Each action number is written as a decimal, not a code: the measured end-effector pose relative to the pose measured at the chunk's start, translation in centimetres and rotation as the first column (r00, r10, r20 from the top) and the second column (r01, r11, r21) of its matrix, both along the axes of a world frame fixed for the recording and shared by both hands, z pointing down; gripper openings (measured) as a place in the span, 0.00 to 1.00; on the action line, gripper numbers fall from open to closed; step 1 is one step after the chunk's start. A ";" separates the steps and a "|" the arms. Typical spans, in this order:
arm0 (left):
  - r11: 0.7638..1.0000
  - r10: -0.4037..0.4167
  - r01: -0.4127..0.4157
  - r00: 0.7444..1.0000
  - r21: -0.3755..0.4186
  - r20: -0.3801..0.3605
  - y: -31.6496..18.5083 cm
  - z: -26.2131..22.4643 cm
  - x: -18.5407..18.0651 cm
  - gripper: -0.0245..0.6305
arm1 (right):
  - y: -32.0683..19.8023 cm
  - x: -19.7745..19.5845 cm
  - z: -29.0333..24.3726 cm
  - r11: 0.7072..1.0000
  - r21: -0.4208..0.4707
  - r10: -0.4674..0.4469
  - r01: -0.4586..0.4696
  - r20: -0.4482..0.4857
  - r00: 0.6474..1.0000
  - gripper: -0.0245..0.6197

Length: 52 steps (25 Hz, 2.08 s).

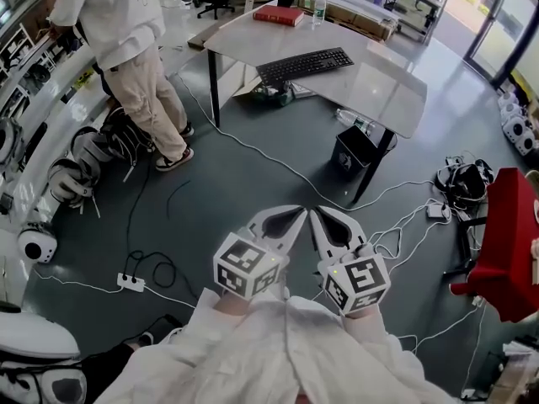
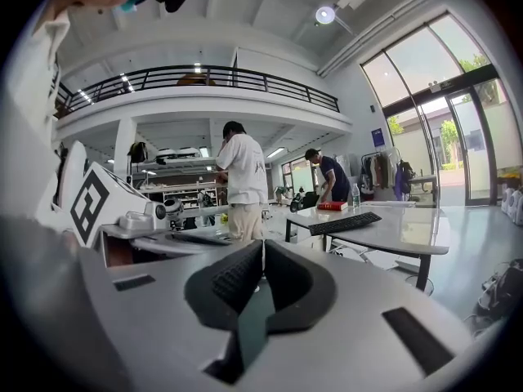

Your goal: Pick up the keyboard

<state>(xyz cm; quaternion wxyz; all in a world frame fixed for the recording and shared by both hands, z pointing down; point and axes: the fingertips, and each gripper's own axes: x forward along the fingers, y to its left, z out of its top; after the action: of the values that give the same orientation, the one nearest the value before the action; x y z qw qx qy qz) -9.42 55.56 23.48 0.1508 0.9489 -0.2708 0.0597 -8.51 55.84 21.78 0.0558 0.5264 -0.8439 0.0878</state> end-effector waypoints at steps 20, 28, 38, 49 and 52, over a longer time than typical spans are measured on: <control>0.997 0.067 -0.066 0.997 0.038 -0.024 -21.3 -3.1 1.8 0.06 | -21.0 2.7 -3.6 0.990 0.086 0.110 -0.108 -0.019 0.994 0.09; 0.994 0.106 -0.105 0.994 0.034 -0.021 -26.8 -2.7 1.7 0.06 | -26.5 2.8 -4.0 0.981 0.112 0.159 -0.159 0.002 0.987 0.09; 0.992 0.122 -0.122 0.992 -0.003 -0.013 -29.6 -1.4 1.7 0.06 | -29.0 3.2 -2.3 0.980 0.059 0.188 -0.189 0.016 0.982 0.09; 0.993 0.114 -0.114 0.993 -0.023 -0.010 -34.6 -0.6 2.9 0.06 | -34.3 4.4 -1.5 0.985 0.040 0.166 -0.166 0.013 0.986 0.09; 0.994 0.108 -0.108 0.994 -0.033 -0.018 -36.6 -0.4 3.9 0.06 | -36.3 5.3 -1.0 0.987 0.028 0.156 -0.156 0.015 0.988 0.09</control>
<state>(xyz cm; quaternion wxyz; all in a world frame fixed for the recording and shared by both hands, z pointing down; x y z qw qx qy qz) -5.51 18.96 23.08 0.1653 0.9599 -0.2168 0.0649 -3.18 19.54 20.74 0.0359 0.5911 -0.8015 0.0830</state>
